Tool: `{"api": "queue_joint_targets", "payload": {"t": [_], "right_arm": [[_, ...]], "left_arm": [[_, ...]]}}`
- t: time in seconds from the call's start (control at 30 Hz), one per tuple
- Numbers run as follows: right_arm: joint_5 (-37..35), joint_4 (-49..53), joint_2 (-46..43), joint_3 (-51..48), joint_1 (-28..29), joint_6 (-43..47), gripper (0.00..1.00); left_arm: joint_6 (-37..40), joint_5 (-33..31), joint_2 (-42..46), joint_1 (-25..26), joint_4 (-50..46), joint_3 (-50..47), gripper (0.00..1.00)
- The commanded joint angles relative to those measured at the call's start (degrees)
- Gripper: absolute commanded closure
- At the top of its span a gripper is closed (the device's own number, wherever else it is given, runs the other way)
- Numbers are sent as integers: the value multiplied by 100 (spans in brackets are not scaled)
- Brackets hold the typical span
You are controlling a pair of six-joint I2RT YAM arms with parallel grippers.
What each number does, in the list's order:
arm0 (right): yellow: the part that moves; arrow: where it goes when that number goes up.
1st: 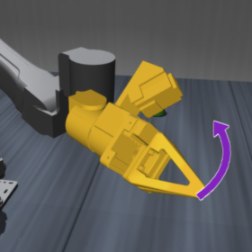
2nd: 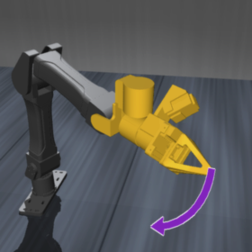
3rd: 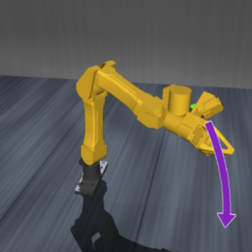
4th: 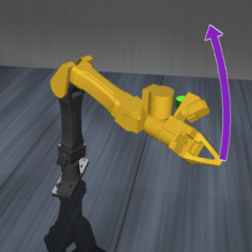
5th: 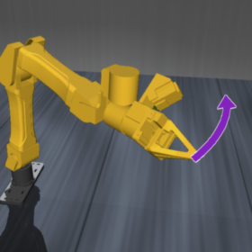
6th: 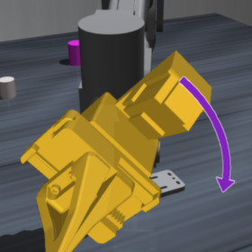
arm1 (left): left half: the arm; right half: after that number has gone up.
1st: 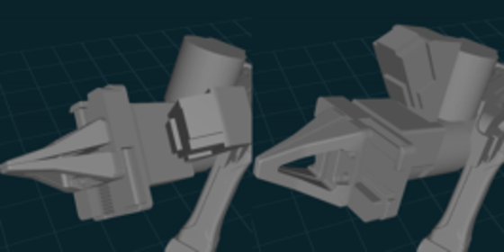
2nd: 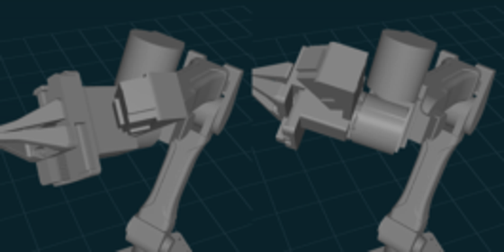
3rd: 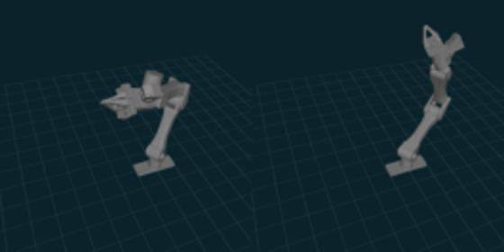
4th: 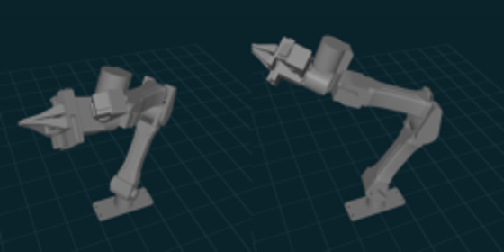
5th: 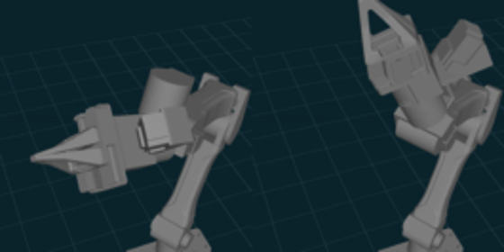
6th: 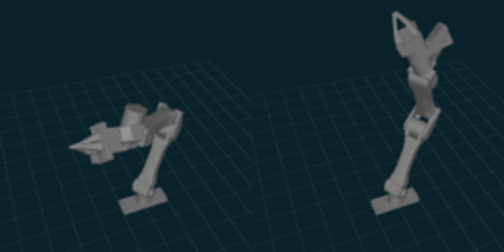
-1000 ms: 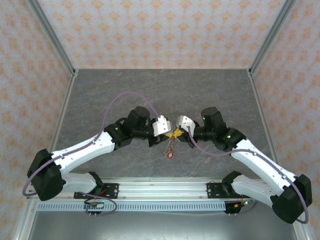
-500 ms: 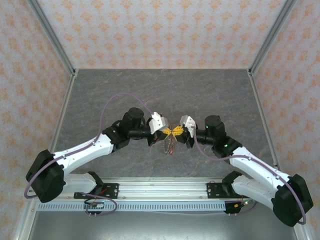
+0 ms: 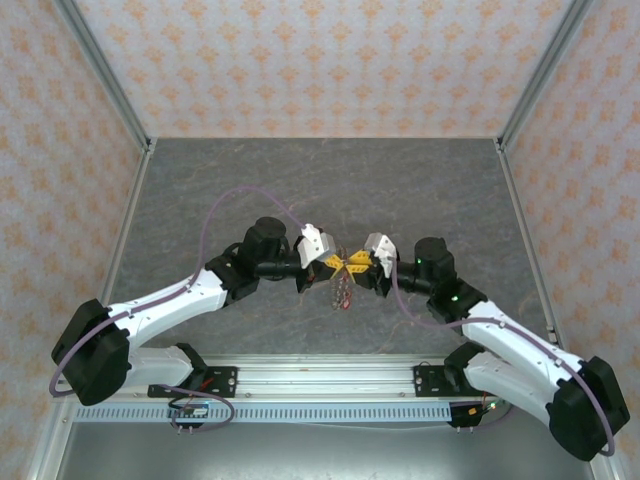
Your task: Put the keys on the keyring
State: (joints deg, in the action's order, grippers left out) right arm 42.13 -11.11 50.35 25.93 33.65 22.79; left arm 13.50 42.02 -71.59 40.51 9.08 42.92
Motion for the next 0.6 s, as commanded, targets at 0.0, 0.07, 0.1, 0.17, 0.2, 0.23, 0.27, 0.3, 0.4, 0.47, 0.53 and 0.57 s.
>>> {"api": "queue_joint_targets", "payload": {"t": [0.0,0.07,0.1,0.17,0.2,0.23,0.27,0.3,0.4,0.47,0.53,0.57], "right_arm": [[-259,622,-206,181,-16,335,77],[-213,639,-236,200,-15,307,78],[-154,644,-220,210,-11,273,79],[-68,574,-173,221,-9,226,81],[-80,498,-143,221,-13,166,85],[-74,403,-107,211,-10,104,87],[-54,341,-68,202,-8,78,87],[-26,292,-32,205,-2,44,88],[41,205,83,245,22,-36,90],[120,201,172,274,28,-74,92],[203,289,293,311,50,-76,94],[222,374,365,332,59,-52,94]], "left_arm": [[77,219,232,53,399,206,100],[87,223,225,52,377,215,100],[83,229,225,50,389,215,100],[92,238,227,45,358,232,100],[106,243,231,47,317,251,100],[113,250,226,53,297,261,100],[120,245,232,51,296,270,100],[128,253,232,52,283,272,100],[145,261,191,52,208,326,100],[142,263,186,49,240,315,100],[112,256,180,49,276,322,100],[110,261,165,52,295,314,100]]}}
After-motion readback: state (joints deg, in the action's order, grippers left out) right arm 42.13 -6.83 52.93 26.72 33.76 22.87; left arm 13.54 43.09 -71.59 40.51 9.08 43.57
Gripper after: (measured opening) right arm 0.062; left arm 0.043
